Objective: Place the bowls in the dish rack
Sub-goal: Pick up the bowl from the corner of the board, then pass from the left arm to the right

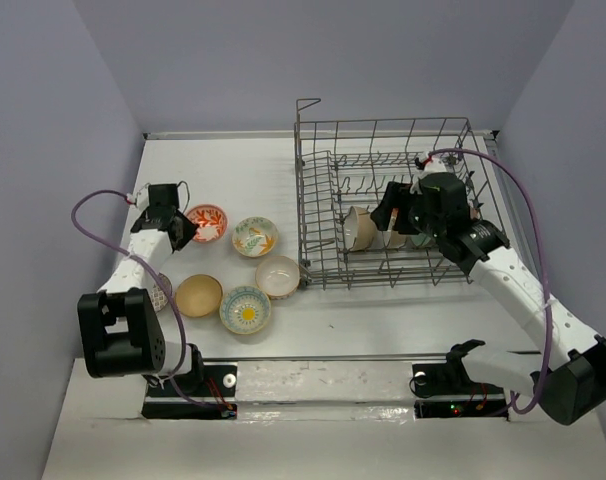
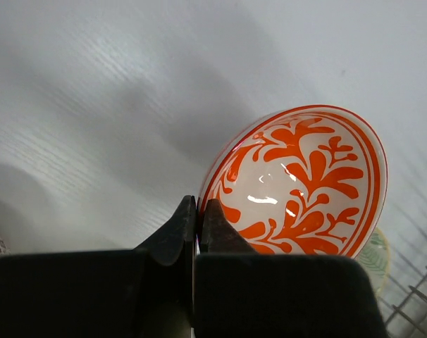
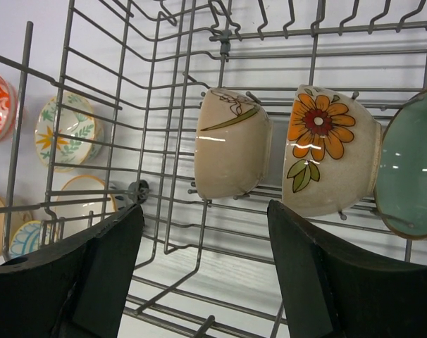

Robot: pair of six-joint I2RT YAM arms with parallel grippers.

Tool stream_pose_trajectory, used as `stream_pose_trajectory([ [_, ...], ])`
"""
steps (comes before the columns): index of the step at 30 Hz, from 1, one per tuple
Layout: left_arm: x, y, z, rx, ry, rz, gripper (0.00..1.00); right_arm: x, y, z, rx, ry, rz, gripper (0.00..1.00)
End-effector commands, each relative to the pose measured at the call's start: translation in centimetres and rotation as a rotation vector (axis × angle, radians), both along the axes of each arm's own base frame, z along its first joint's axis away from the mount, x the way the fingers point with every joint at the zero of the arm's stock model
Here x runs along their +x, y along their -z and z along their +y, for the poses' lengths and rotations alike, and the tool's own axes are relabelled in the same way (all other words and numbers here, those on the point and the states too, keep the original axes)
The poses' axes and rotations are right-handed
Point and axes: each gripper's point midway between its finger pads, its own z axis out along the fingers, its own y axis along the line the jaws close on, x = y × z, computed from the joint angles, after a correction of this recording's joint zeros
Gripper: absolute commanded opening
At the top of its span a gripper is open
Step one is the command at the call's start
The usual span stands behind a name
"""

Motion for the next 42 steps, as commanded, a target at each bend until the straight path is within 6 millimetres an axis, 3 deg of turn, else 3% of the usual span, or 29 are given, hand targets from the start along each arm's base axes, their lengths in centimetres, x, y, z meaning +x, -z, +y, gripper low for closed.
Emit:
stream_pose_trajectory([
  [1,2.8,-11.4,0.2,0.063,0.069,-0.284,0.0,1.6,-3.8,1.4,0.07,-0.029,-0.082,0.77],
  [4,2.6,-15.0,0.0,0.097,0.111,-0.339,0.0,1.9,-6.3,3.4,0.139,-0.103,-0.103,0.77],
  [5,2.5,-16.9,-0.1,0.12,0.143,-0.364,0.0,2.5,-6.1,4.0,0.144,-0.116,-0.089,0.76],
  [6,2.3,-18.6,-0.4,0.141,0.181,-0.387,0.0,3.4,-7.3,4.8,0.162,-0.13,-0.098,0.76],
  [8,2.2,-20.1,-1.0,0.145,0.219,-0.4,0.0,4.4,-8.2,5.7,0.176,-0.148,-0.104,0.75],
  [9,2.0,-20.6,-1.9,0.139,0.255,-0.403,0.0,4.8,-10.2,6.4,0.202,-0.171,-0.134,0.74],
  [10,2.1,-22.3,-2.4,0.148,0.273,-0.437,0.0,5.2,-10.9,6.9,0.215,-0.183,-0.139,0.74],
  [12,2.0,-23.8,-3.0,0.164,0.29,-0.462,0.0,6.3,-11.1,8.7,0.22,-0.217,-0.133,0.74],
  [13,1.9,-25.2,-5.0,0.171,0.335,-0.488,0.0,6.7,-13.6,9.3,0.234,-0.229,-0.183,0.73],
  [15,2.1,-26.0,-6.0,0.193,0.346,-0.494,0.0,8.0,-13.8,10.6,0.211,-0.238,-0.188,0.73],
  [16,2.2,-26.7,-7.7,0.192,0.382,-0.501,0.0,8.4,-16.3,10.7,0.226,-0.241,-0.239,0.73],
  [17,2.4,-26.8,-8.4,0.194,0.398,-0.501,0.0,8.5,-17.0,11.3,0.229,-0.25,-0.251,0.73],
  [18,2.6,-27.0,-9.0,0.193,0.409,-0.501,0.0,9.1,-16.4,12.2,0.214,-0.262,-0.239,0.73],
  [21,3.3,-27.8,-11.5,0.183,0.456,-0.512,0.0,9.4,-17.9,13.4,0.194,-0.28,-0.273,0.72],
  [22,3.8,-28.3,-12.1,0.184,0.458,-0.52,0.0,9.6,-17.3,14.3,0.175,-0.284,-0.266,0.72],
  [29,5.3,-29.0,-16.2,0.186,0.531,-0.52,0.0,8.7,-17.3,16.8,0.118,-0.324,-0.289,0.72],
  [37,6.0,-29.9,-20.4,0.176,0.596,-0.535,0.0,8.6,-15.9,17.5,0.056,-0.323,-0.27,0.7],
  [42,5.8,-30.9,-21.4,0.172,0.61,-0.557,0.0,9.2,-14.1,16.9,-0.021,-0.261,-0.247,0.69],
])
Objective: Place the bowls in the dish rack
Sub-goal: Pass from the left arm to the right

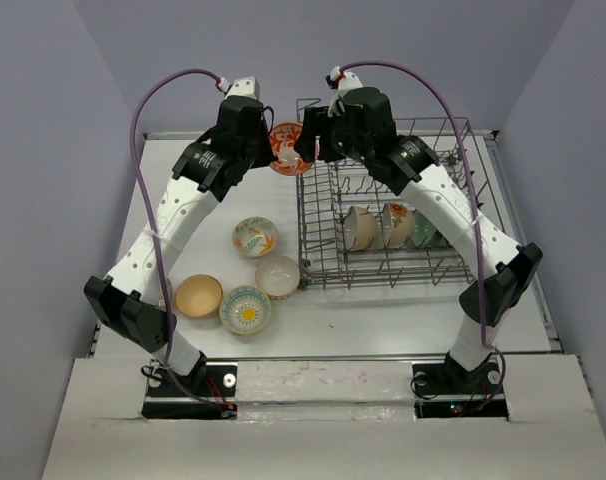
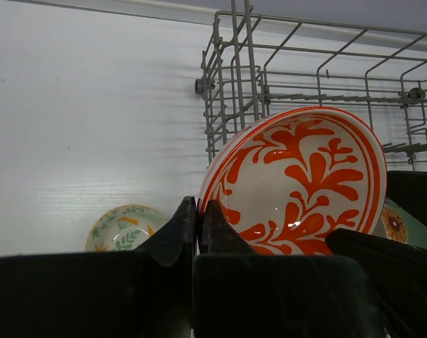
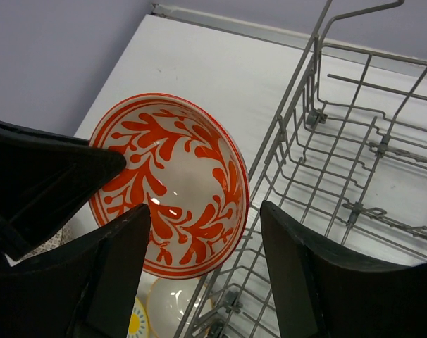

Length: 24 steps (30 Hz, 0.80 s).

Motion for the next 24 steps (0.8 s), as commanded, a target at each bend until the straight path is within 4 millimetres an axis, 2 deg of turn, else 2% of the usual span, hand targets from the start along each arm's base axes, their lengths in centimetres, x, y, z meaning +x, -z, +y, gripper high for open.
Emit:
stream_pose_trajectory([
  [1,0.0,-5.7,-0.1,-0.069,-0.016,-0.145,0.0,0.3,-0.5,-0.5,-0.04,0.045,-0.04,0.68],
  [5,-0.2,-6.0,-0.5,-0.072,-0.007,-0.149,0.0,0.7,0.2,-0.7,-0.055,0.073,-0.034,0.59],
  [9,-0.5,-6.3,-0.6,-0.074,-0.001,-0.157,0.0,1.2,0.9,-1.1,-0.078,0.101,-0.031,0.58],
  [15,-0.8,-5.9,-0.8,-0.082,0.016,-0.158,0.0,1.6,1.1,-0.8,-0.071,0.108,-0.033,0.38],
  [24,-1.1,-5.7,-0.8,-0.088,0.024,-0.16,0.0,2.3,2.2,-0.4,-0.083,0.113,-0.025,0.37],
])
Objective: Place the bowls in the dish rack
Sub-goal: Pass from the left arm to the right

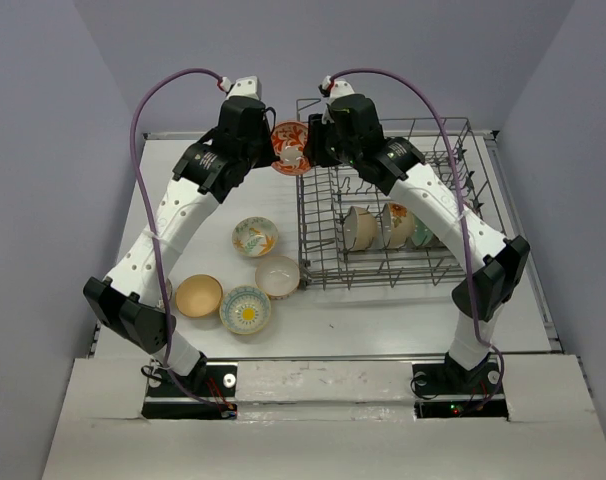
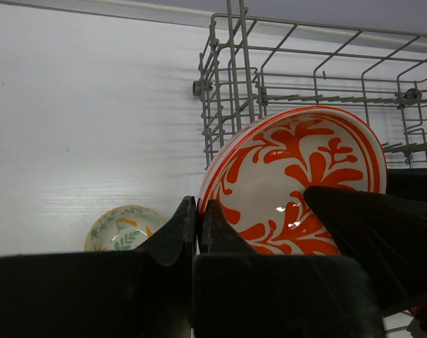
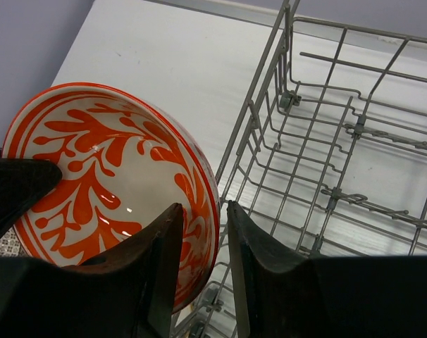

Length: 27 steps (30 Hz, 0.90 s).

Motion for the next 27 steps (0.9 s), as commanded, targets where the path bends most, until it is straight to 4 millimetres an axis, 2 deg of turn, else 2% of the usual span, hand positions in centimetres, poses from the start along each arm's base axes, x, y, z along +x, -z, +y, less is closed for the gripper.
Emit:
stream_pose_trajectory([
  [1,-0.7,-5.1,0.0,-0.089,0.01,-0.143,0.0,0.6,-1.1,0.6,0.018,0.007,-0.049,0.37],
  [7,-0.6,-4.8,0.0,-0.079,0.012,-0.141,0.0,1.0,-1.2,0.4,0.015,0.031,-0.061,0.24],
  [9,-0.6,-4.6,-0.1,-0.08,0.016,-0.138,0.0,1.1,-1.3,0.2,0.013,0.041,-0.064,0.06],
  [10,-0.6,-4.5,-0.2,-0.08,0.021,-0.138,0.0,1.2,-1.3,0.0,0.014,0.051,-0.066,0.01],
  [11,-0.5,-4.4,-0.3,-0.08,0.022,-0.135,0.01,1.2,-1.4,-0.1,0.015,0.059,-0.07,0.01],
  [12,-0.4,-4.2,-0.3,-0.077,0.022,-0.132,0.11,1.2,-1.8,-0.3,0.02,0.067,-0.078,0.01],
  [13,-0.4,-4.0,-0.4,-0.079,0.025,-0.13,0.17,1.2,-1.9,-0.5,0.021,0.076,-0.081,0.01],
  [16,-0.3,-4.0,-0.5,-0.077,0.029,-0.131,0.28,1.1,-2.6,-0.8,0.025,0.087,-0.097,0.01],
  [17,-0.2,-4.0,-0.6,-0.076,0.032,-0.134,0.35,1.1,-2.9,-1.0,0.026,0.09,-0.102,0.01],
  [19,-0.1,-4.1,-0.6,-0.075,0.033,-0.138,0.43,0.9,-3.7,-1.3,0.033,0.098,-0.119,0.01],
  [21,0.0,-4.1,-0.8,-0.071,0.038,-0.14,0.55,0.8,-4.3,-1.7,0.034,0.107,-0.131,0.01],
  [23,0.1,-4.2,-0.8,-0.067,0.042,-0.142,0.62,1.1,-5.0,-2.6,0.02,0.15,-0.156,0.01],
  [24,0.0,-4.3,-0.6,-0.063,0.041,-0.146,0.69,1.2,-5.4,-3.3,0.009,0.179,-0.171,0.01],
  [25,-0.1,-4.4,-0.4,-0.057,0.036,-0.15,0.71,1.7,-6.1,-5.1,-0.033,0.26,-0.208,0.01],
  [26,-0.4,-4.2,0.4,-0.043,0.01,-0.153,0.79,1.8,-6.7,-6.1,-0.054,0.303,-0.227,0.01],
  [27,-0.8,-4.0,1.5,-0.03,-0.031,-0.162,0.84,2.7,-7.4,-8.9,-0.091,0.391,-0.251,0.01],
])
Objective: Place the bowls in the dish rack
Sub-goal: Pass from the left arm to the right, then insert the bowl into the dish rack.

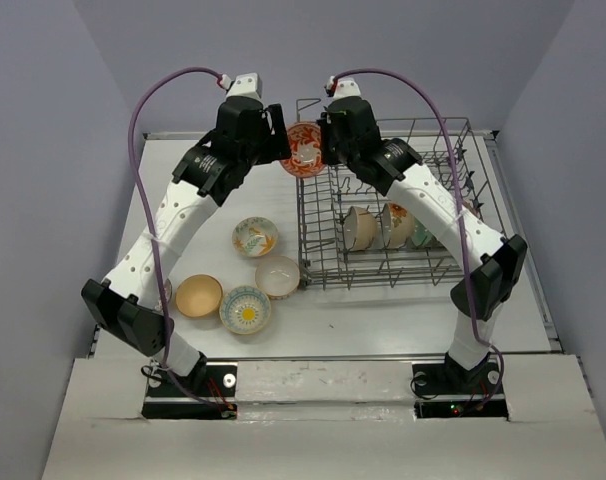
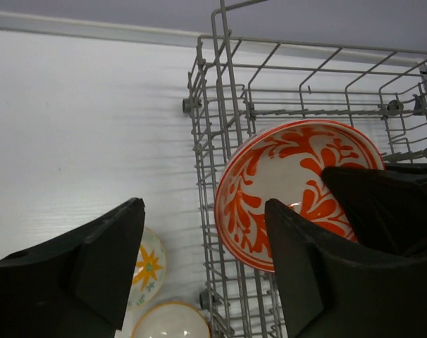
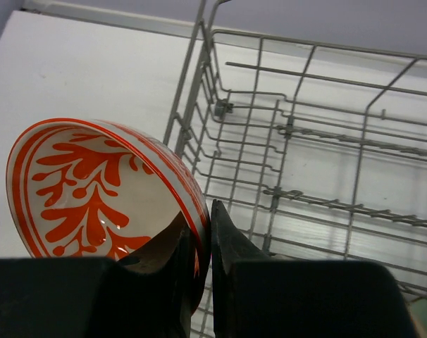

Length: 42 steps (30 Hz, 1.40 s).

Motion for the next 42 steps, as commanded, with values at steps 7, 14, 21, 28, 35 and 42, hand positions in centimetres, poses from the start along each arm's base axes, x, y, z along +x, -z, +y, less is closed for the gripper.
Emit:
stream_pose_trajectory([
  [7,-2.9,-2.6,5.3,-0.041,-0.086,-0.136,0.97,3.8,-8.5,-17.9,-0.136,0.551,-0.239,0.01],
  [14,-4.4,0.5,8.9,-0.094,-0.085,-0.122,0.99,5.7,-6.3,-30.5,-0.429,0.891,-0.185,0.01],
  [21,-6.0,5.0,11.3,-0.072,-0.13,-0.115,0.99,6.8,-3.5,-36.4,-0.705,1.045,-0.13,0.01],
  [28,-5.6,7.4,11.9,-0.039,-0.158,-0.088,0.99,7.5,-0.5,-38.9,-0.915,1.101,-0.117,0.01],
  [35,-5.2,8.7,11.6,-0.038,-0.153,-0.064,0.99,7.8,2.3,-39.5,-1.029,1.089,-0.078,0.01],
  [42,-5.1,9.3,11.4,-0.036,-0.146,-0.048,0.99,7.9,3.5,-40.1,-1.096,1.088,-0.064,0.01],
])
